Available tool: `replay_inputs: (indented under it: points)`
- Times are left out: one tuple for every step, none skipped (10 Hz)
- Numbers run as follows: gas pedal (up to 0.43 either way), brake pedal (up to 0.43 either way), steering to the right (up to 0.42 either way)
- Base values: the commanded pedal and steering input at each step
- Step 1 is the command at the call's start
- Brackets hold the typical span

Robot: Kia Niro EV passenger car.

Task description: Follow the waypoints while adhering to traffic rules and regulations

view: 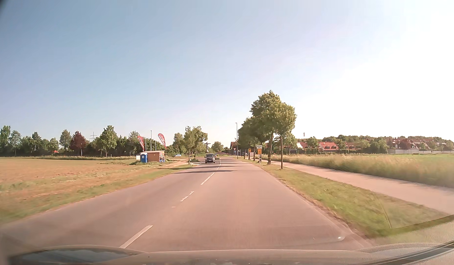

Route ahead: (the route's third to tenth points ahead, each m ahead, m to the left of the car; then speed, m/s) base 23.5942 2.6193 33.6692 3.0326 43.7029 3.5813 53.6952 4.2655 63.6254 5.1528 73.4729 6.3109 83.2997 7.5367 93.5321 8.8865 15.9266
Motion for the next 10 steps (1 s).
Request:
replay_inputs:
  points:
    - [0.11, 0.006, -0.01]
    - [0.067, 0.012, -0.01]
    - [0.02, 0.012, -0.008]
    - [0.0, 0.012, -0.006]
    - [0.0, 0.012, -0.004]
    - [0.0, 0.012, -0.004]
    - [0.0, 0.012, -0.004]
    - [0.0, 0.012, -0.004]
    - [0.0, 0.012, -0.004]
    - [0.0, 0.012, -0.004]
